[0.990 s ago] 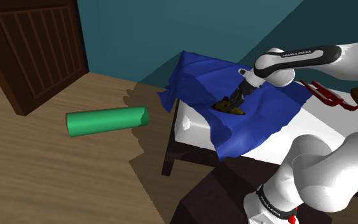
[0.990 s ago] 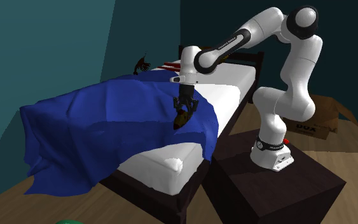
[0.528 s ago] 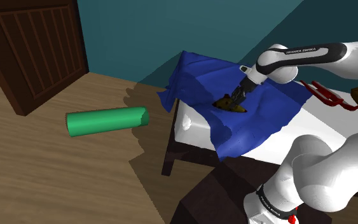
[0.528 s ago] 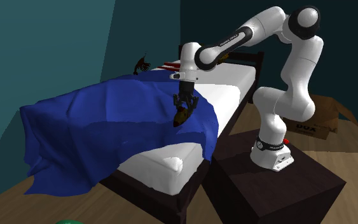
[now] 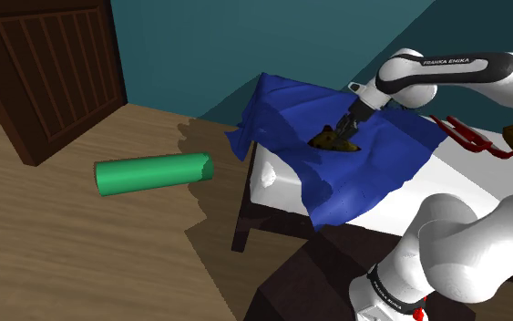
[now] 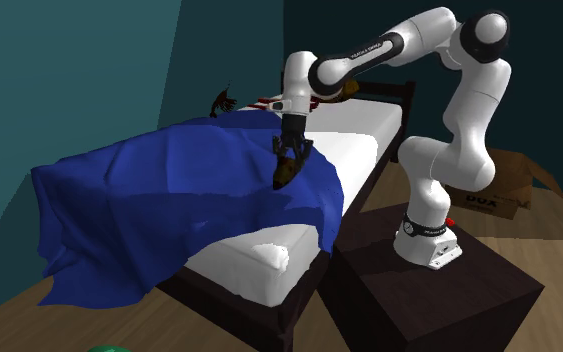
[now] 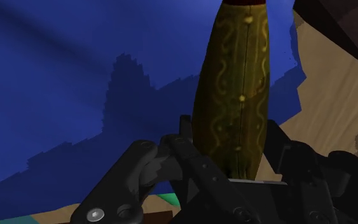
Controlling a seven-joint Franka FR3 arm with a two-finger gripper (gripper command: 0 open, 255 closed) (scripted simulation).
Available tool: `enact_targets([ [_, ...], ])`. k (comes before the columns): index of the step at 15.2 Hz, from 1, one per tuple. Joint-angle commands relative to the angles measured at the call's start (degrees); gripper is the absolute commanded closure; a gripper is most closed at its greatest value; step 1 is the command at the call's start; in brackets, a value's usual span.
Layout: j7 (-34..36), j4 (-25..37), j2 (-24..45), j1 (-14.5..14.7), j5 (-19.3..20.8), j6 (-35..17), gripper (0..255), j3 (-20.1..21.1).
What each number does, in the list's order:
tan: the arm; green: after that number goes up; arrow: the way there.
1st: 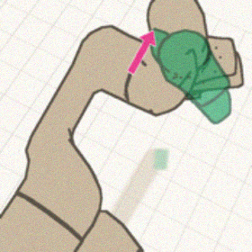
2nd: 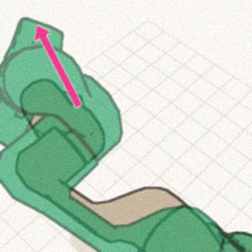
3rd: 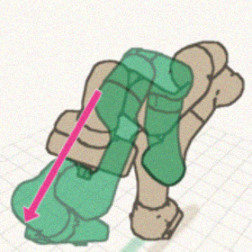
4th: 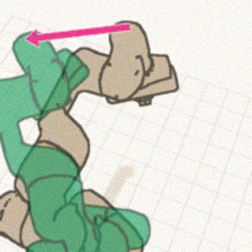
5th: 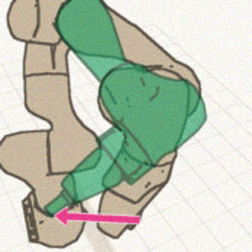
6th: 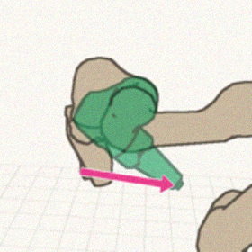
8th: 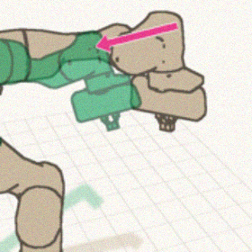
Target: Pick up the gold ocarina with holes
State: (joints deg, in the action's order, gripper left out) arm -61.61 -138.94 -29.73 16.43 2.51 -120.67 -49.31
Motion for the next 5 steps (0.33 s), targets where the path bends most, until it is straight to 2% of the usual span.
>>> enact_targets([
  [1, 0.6, 1.06, -0.59, -0.3, 0.17, 1.58, 255, 0.74],
  [5, 1.21, 2.23, -1.15, -0.54, 0.28, 3.24, 255, 1.5],
])
